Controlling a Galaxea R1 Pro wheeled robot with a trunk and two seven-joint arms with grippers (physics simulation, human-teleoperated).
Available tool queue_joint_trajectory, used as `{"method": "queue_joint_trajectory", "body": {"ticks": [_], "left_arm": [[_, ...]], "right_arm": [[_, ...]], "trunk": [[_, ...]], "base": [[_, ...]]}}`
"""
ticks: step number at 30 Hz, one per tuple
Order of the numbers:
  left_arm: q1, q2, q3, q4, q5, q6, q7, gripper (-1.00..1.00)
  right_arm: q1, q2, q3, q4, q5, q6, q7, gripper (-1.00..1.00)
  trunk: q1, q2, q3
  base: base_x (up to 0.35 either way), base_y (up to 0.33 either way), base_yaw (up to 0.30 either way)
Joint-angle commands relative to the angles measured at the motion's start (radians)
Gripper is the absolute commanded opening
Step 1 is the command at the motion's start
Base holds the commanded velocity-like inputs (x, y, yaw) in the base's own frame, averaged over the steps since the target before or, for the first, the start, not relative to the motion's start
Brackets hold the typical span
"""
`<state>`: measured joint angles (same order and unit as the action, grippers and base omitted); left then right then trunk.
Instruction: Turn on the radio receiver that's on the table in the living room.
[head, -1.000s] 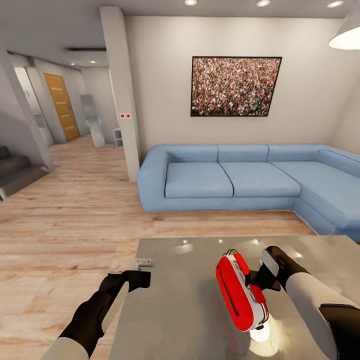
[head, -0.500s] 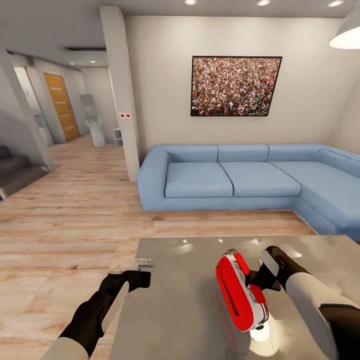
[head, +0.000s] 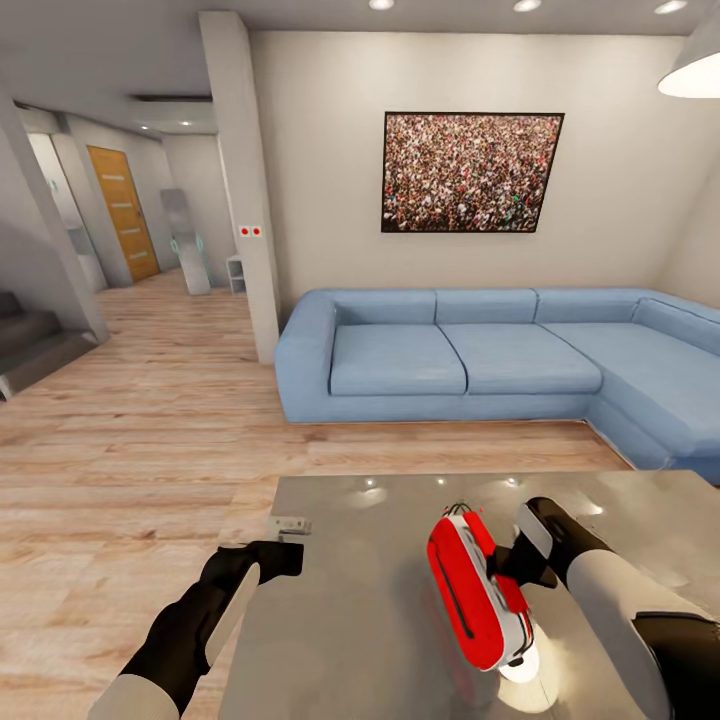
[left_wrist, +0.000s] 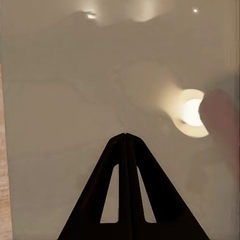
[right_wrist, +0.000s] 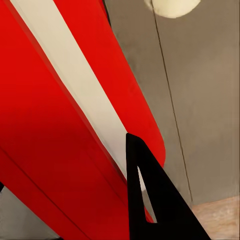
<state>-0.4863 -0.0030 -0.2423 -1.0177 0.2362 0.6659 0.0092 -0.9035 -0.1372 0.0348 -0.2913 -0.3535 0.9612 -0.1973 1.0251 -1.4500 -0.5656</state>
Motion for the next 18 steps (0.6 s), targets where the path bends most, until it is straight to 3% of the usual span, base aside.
{"method": "queue_joint_trajectory", "body": {"ticks": [1, 5, 18], "left_arm": [[0.0, 0.0, 0.0, 0.0, 0.0, 0.0, 0.0, -1.0], [0.0, 0.0, 0.0, 0.0, 0.0, 0.0, 0.0, -1.0], [0.0, 0.0, -0.005, 0.001, 0.0, 0.0, 0.0, -1.0]], "right_arm": [[0.006, 0.006, -0.004, -0.003, -0.004, -0.001, -0.001, -1.0], [0.019, 0.028, -0.004, -0.003, -0.013, -0.001, -0.001, -1.0], [0.023, 0.022, -0.004, -0.004, -0.021, -0.019, -0.001, -1.0]], "trunk": [[0.0, 0.0, 0.0], [0.0, 0.0, 0.0], [0.0, 0.0, 0.0]], "base": [[0.0, 0.0, 0.0], [0.0, 0.0, 0.0], [0.0, 0.0, 0.0]]}}
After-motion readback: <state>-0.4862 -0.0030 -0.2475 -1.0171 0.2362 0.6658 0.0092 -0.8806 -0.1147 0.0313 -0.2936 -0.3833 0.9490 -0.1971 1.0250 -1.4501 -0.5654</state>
